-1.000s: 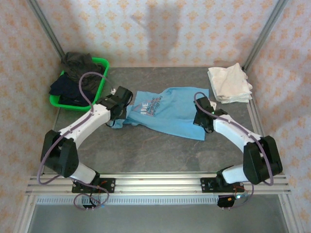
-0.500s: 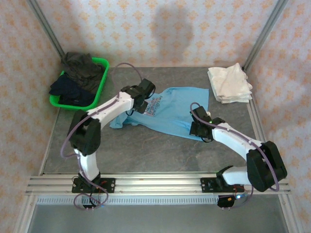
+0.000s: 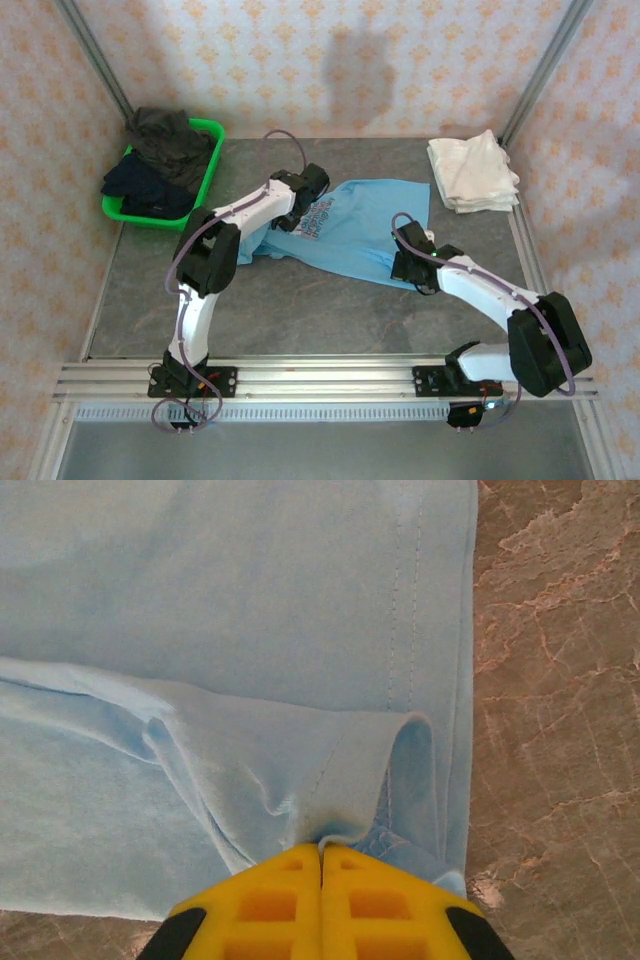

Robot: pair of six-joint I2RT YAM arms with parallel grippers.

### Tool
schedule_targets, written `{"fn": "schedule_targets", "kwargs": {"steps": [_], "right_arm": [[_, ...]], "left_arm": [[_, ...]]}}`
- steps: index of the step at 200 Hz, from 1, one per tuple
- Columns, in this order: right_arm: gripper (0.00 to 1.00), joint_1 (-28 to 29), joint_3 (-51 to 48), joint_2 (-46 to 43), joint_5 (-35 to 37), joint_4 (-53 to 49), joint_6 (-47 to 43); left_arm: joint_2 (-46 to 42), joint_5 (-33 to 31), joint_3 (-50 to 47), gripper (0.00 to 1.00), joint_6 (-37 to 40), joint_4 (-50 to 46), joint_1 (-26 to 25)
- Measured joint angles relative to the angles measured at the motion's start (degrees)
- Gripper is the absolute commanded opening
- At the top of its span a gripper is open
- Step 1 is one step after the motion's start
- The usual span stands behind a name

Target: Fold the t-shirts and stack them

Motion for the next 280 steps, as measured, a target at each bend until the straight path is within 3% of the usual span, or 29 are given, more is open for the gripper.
{"fn": "schedule_targets", "kwargs": {"steps": [66, 76, 92, 107, 136, 163, 222, 253, 280], "right_arm": [[0.0, 0.0, 0.0, -0.2, 1.1, 0.0, 0.0], [0.0, 0.0, 0.0, -0.2, 1.1, 0.1, 0.0], [0.0, 0.0, 0.0, -0.2, 1.3, 0.3, 0.0], [0.0, -0.1, 0.0, -0.2, 1.3, 0.5, 0.0], [0.0, -0.9, 0.6, -0.2, 2.0, -0.1, -0.2], [0.0, -1.9, 4.8, -3.2, 4.2, -3.5, -0.9], [0.0, -2.4, 22.2, -19.8, 5.8, -9.1, -3.1], [0.0, -2.4, 29.6, -23.5, 5.4, -11.1, -4.6], [0.0, -2.4, 33.7, -25.7, 5.2, -12.0, -5.7]], "left_arm": [[-0.5, 0.1, -2.1, 0.5, 0.9, -2.1, 0.6], [-0.7, 0.2, -2.7, 0.42, 1.0, -2.5, 0.8], [-0.7, 0.5, -3.0, 0.12, 0.8, -2.9, 1.4], [-1.1, 0.7, -3.0, 0.0, 1.0, -3.1, 2.1], [-4.9, 1.9, -3.0, 0.0, 0.7, -3.2, 3.1], [-16.1, 3.2, -3.2, 0.0, -0.8, -2.9, 3.5], [-54.3, 9.7, -6.4, 0.0, -6.1, 5.1, 3.6], [-64.4, 9.3, -7.4, 0.0, -7.9, 7.7, 4.0], [-67.9, 7.4, -7.6, 0.0, -8.3, 9.1, 4.3]]}}
